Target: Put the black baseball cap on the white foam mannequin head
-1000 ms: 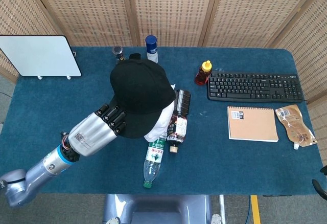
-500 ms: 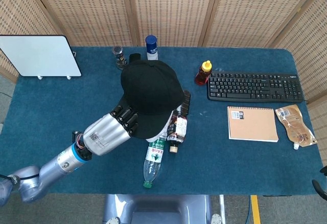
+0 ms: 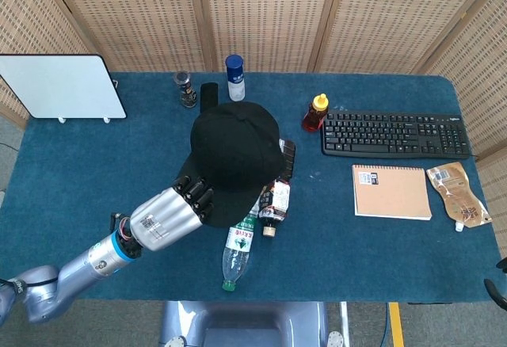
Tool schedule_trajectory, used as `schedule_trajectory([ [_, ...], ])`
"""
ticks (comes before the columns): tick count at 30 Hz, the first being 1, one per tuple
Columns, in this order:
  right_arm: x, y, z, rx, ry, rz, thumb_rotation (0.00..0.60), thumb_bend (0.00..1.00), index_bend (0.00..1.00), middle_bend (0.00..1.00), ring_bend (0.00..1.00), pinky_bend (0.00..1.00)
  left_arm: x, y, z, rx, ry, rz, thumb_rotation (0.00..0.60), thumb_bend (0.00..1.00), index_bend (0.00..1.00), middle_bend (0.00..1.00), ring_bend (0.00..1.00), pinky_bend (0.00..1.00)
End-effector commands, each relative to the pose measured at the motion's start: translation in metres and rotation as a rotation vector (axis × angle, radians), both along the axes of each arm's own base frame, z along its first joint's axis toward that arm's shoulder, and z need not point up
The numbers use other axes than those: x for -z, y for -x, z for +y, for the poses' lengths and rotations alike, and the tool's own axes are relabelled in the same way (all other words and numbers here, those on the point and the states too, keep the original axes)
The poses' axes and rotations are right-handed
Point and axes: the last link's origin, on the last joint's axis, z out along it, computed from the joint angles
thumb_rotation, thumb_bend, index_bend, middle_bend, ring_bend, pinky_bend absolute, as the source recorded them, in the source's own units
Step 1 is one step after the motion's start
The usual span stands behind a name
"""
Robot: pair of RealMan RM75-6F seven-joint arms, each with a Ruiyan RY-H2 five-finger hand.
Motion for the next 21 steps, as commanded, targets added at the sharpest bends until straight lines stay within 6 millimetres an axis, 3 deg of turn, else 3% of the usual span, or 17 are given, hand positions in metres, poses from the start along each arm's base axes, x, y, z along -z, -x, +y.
schedule_trajectory([
  [1, 0.0, 0.0, 0.0, -0.001, -0.001, 0.0, 0.6, 0.23, 0.49, 0.54, 0.56, 0.61, 0.004, 0.006, 0.0, -0.025, 0.011, 0.021, 0.6, 0.6, 0.67, 0.48, 0.4, 0.63],
  [12, 0.001, 0.001, 0.0, 0.004, 0.001, 0.0, 0.6, 0.23, 0.49, 0.54, 0.56, 0.61, 0.016, 0.006, 0.018, -0.096, 0.011, 0.017, 0.6, 0.59, 0.67, 0.48, 0.4, 0.63],
  [21, 0.001, 0.001, -0.001, 0.005, -0.001, 0.001, 0.6, 0.23, 0.49, 0.54, 0.56, 0.61, 0.02, 0.006, 0.01, -0.086, 0.038, 0.014, 0.6, 0.58, 0.67, 0.48, 0.4, 0.63],
])
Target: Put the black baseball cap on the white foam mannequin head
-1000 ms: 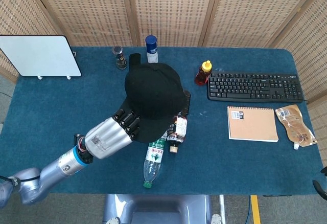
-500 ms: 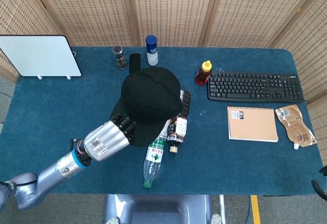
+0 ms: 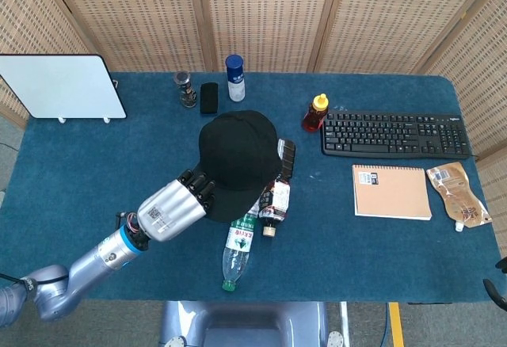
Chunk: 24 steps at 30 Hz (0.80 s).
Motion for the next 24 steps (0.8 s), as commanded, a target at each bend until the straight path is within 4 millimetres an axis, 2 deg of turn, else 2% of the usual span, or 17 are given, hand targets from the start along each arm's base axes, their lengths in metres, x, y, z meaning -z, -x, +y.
schedule_trajectory([
  [1, 0.0001, -0.0001, -0.0001, -0.002, 0.0, 0.0, 0.6, 0.23, 0.49, 0.54, 0.56, 0.61, 0.001, 0.0005, -0.0017, 0.004, 0.006, 0.008, 0.6, 0.58, 0.67, 0.48, 0.4, 0.63],
  [7, 0.0004, 0.0008, 0.0008, 0.002, 0.0, -0.002, 0.6, 0.23, 0.49, 0.54, 0.56, 0.61, 0.001, -0.0005, -0.0032, -0.009, 0.013, 0.018, 0.6, 0.56, 0.67, 0.48, 0.39, 0.62],
  [10, 0.0004, 0.0009, 0.001, 0.001, 0.0, -0.003, 0.6, 0.23, 0.49, 0.54, 0.56, 0.61, 0.0009, 0.001, -0.0057, -0.019, 0.022, 0.026, 0.6, 0.47, 0.67, 0.48, 0.37, 0.61],
  [13, 0.0003, 0.0004, 0.0009, 0.0, -0.001, -0.003, 0.6, 0.23, 0.49, 0.54, 0.56, 0.61, 0.0001, 0.0027, -0.0069, -0.029, 0.023, 0.03, 0.6, 0.33, 0.66, 0.48, 0.34, 0.6],
  [15, 0.0006, 0.0, 0.0007, -0.003, 0.0, -0.003, 0.6, 0.23, 0.49, 0.54, 0.56, 0.61, -0.0004, 0.0035, -0.0077, -0.046, 0.029, 0.034, 0.6, 0.24, 0.61, 0.45, 0.31, 0.58],
  [17, 0.0008, -0.0002, 0.0004, -0.004, -0.001, -0.003, 0.6, 0.23, 0.49, 0.54, 0.56, 0.61, -0.0015, 0.0032, -0.0077, -0.055, 0.028, 0.035, 0.6, 0.2, 0.56, 0.42, 0.29, 0.56],
  [24, 0.0001, -0.0011, 0.0006, -0.009, 0.003, -0.002, 0.6, 0.23, 0.49, 0.54, 0.56, 0.61, -0.0059, 0.0053, -0.0085, -0.093, 0.029, 0.037, 0.6, 0.14, 0.42, 0.35, 0.24, 0.52],
])
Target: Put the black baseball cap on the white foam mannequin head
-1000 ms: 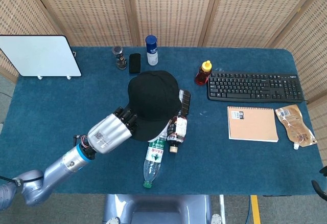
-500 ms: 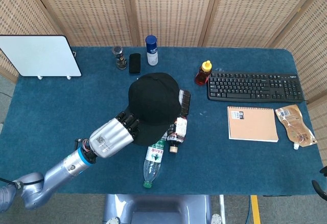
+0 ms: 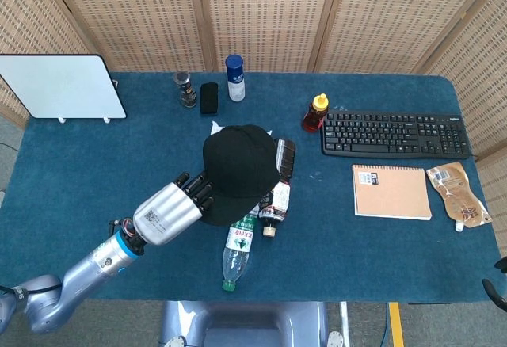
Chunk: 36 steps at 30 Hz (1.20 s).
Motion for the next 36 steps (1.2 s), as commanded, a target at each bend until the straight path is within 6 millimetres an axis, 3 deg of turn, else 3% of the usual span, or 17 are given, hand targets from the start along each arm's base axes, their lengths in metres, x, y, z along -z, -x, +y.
schedule_trajectory([
  [1, 0.0, 0.0, 0.0, -0.001, 0.001, -0.001, 0.6, 0.23, 0.49, 0.54, 0.56, 0.61, -0.002, 0.001, -0.001, -0.016, 0.003, -0.002, 0.6, 0.13, 0.41, 0.34, 0.23, 0.51],
  [12, 0.001, 0.001, -0.002, -0.008, 0.0, -0.004, 0.6, 0.23, 0.49, 0.54, 0.56, 0.61, -0.015, 0.023, -0.004, -0.136, -0.025, 0.036, 0.6, 0.11, 0.24, 0.23, 0.15, 0.47],
  [22, 0.003, -0.002, -0.007, -0.017, -0.011, 0.0, 0.6, 0.23, 0.49, 0.54, 0.56, 0.61, -0.047, 0.058, -0.012, -0.288, -0.065, -0.058, 0.6, 0.11, 0.22, 0.22, 0.15, 0.46],
  [25, 0.006, -0.003, -0.009, -0.019, -0.021, -0.002, 0.6, 0.23, 0.49, 0.54, 0.56, 0.61, -0.057, 0.076, -0.019, -0.335, -0.129, -0.116, 0.6, 0.11, 0.24, 0.22, 0.15, 0.46],
  [32, 0.008, -0.002, -0.01, -0.01, -0.035, 0.0, 0.6, 0.23, 0.48, 0.54, 0.56, 0.6, -0.075, 0.133, -0.051, -0.523, -0.234, -0.165, 0.6, 0.13, 0.43, 0.28, 0.2, 0.46],
  [36, 0.011, -0.002, -0.011, -0.009, -0.045, 0.004, 0.6, 0.23, 0.48, 0.54, 0.56, 0.59, -0.084, 0.167, -0.072, -0.677, -0.275, -0.191, 0.6, 0.13, 0.45, 0.31, 0.22, 0.47],
])
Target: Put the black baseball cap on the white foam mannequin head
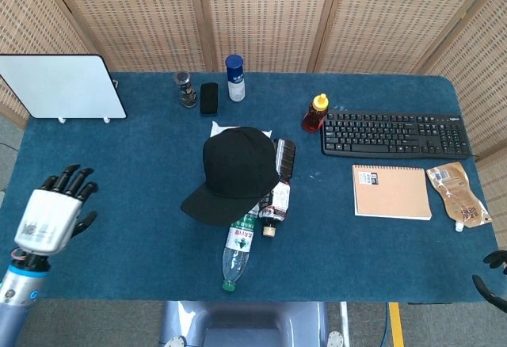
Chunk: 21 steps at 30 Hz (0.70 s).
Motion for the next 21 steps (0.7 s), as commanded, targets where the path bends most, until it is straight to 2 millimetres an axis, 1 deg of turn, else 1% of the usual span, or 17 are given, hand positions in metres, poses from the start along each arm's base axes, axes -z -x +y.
schedule_trajectory([
  [1, 0.002, 0.0, -0.001, -0.001, -0.008, 0.0, 0.6, 0.23, 0.48, 0.54, 0.56, 0.59, -0.008, 0.035, -0.022, -0.149, -0.023, -0.022, 0.6, 0.13, 0.46, 0.32, 0.23, 0.48],
  [7, 0.007, -0.004, -0.006, -0.019, -0.025, 0.005, 0.6, 0.23, 0.48, 0.54, 0.56, 0.59, -0.019, 0.071, -0.051, -0.308, -0.039, -0.064, 0.6, 0.13, 0.47, 0.33, 0.24, 0.48],
  [11, 0.009, -0.007, -0.009, -0.026, -0.031, 0.008, 0.6, 0.23, 0.48, 0.54, 0.56, 0.58, -0.026, 0.085, -0.063, -0.377, -0.048, -0.122, 0.6, 0.14, 0.48, 0.33, 0.24, 0.48],
  [15, 0.013, -0.01, -0.013, -0.034, -0.045, 0.01, 0.6, 0.23, 0.48, 0.54, 0.56, 0.58, -0.032, 0.094, -0.068, -0.398, -0.071, -0.105, 0.6, 0.14, 0.48, 0.34, 0.24, 0.48],
  [21, 0.013, -0.013, -0.015, -0.045, -0.045, 0.012, 0.6, 0.23, 0.48, 0.54, 0.56, 0.58, -0.033, 0.096, -0.07, -0.405, -0.077, -0.126, 0.6, 0.14, 0.48, 0.34, 0.24, 0.48],
])
